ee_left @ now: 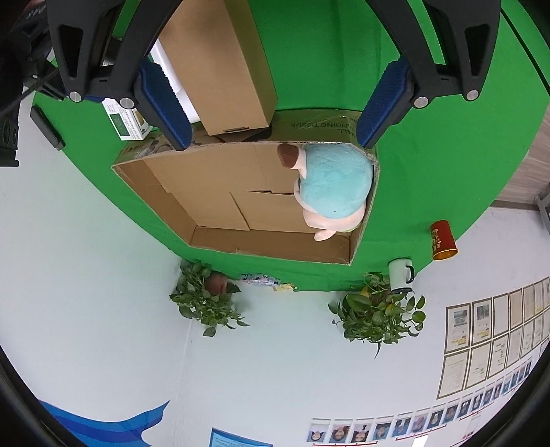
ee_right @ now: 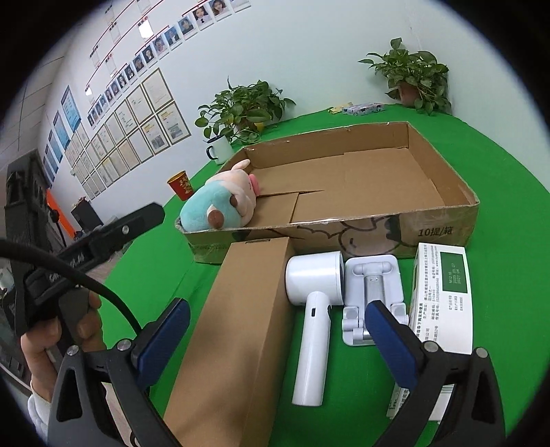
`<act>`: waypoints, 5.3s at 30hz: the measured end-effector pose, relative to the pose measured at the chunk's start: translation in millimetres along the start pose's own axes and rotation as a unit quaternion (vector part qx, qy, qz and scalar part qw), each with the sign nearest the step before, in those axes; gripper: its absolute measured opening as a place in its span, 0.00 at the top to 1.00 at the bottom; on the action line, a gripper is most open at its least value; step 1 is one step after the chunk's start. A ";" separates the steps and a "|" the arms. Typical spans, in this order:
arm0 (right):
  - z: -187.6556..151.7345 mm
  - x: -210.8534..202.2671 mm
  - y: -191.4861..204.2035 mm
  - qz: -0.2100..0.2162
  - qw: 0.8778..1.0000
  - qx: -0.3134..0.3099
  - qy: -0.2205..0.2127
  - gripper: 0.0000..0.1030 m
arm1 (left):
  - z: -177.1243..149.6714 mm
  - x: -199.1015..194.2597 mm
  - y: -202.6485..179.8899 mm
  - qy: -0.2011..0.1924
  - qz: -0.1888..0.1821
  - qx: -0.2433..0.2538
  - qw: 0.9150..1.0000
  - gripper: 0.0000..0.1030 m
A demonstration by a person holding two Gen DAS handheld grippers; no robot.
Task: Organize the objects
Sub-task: 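Lower the plush pig into the large box and open the left gripper, then grasp the long brown cardboard box with the left gripper, then lift the long brown box with the left gripper and tilt it open side up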
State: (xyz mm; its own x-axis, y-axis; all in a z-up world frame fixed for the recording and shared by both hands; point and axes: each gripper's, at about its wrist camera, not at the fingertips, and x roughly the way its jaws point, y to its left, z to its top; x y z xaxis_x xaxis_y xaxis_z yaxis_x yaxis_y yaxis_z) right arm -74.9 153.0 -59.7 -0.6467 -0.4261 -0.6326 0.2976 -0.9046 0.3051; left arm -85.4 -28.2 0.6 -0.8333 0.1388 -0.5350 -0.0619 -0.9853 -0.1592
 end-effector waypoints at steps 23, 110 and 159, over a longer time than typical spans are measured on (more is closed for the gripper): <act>-89.4 17.9 83.9 -0.037 0.985 -0.121 0.116 0.02 | -96.0 29.6 25.1 0.161 -0.122 -0.082 0.976 0.14; -108.0 6.5 78.7 0.173 0.982 0.014 0.078 0.08 | -123.2 -4.2 53.7 0.176 -0.181 -0.145 0.957 0.35; -70.2 -25.6 15.9 0.074 0.997 -0.019 -0.012 0.11 | -82.1 15.0 -27.9 0.150 -0.181 -0.066 0.970 0.63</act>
State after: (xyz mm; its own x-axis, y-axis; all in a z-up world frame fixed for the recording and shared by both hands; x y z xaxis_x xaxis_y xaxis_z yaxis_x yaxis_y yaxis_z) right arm -4.4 148.9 -88.6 -0.6102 -0.5544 -0.5660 0.4171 -0.8321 0.3655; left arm -51.1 9.5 -71.1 -0.5717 0.5147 -0.6389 -0.2326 -0.8484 -0.4755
